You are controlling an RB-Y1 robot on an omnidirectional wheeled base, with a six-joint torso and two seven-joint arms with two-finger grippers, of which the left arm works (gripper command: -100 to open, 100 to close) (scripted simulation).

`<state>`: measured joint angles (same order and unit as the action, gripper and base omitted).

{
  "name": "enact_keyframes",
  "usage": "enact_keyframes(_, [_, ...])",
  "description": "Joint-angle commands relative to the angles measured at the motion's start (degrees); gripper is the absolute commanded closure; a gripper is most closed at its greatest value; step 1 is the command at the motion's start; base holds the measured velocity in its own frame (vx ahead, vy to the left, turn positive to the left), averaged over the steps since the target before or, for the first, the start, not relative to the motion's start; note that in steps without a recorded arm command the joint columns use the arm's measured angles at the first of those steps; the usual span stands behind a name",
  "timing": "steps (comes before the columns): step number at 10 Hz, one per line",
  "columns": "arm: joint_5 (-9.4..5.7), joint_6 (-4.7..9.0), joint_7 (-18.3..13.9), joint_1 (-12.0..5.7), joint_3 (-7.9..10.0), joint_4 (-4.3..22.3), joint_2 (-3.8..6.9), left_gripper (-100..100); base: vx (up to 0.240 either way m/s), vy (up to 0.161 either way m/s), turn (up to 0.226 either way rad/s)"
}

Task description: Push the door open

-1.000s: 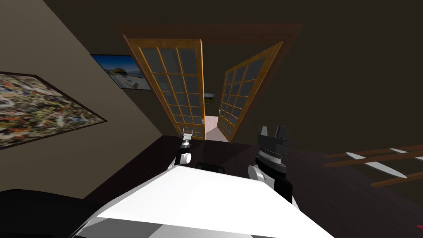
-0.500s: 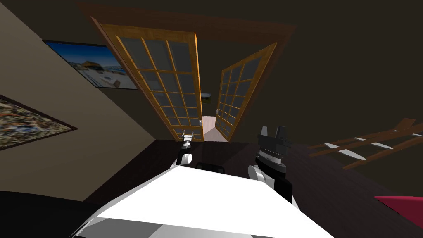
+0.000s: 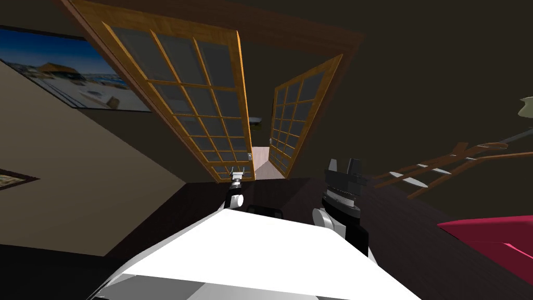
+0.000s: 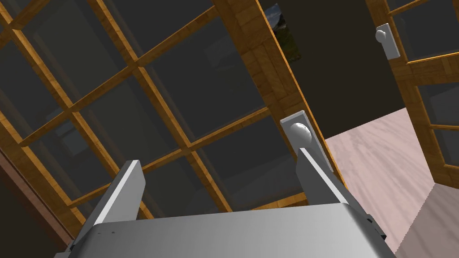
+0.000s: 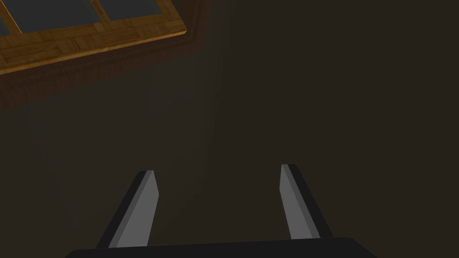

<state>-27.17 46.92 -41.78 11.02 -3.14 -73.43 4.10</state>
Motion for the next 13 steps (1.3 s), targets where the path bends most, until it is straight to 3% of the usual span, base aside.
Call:
enact_keyframes(1, [-1.06, 0.57, -1.7, -0.58, -0.21, 2.1, -0.20, -100, 0.061, 0.063, -0.140])
enact_keyframes(5, [-4.16, 2.03, -6.4, -2.54, -0.77, 8.2, -1.04, -100, 0.070, 0.079, -0.165])
enact_keyframes(13, [-8.87, 4.24, -13.4, -5.52, -1.61, 17.4, -3.01, -100, 0.067, 0.086, -0.130])
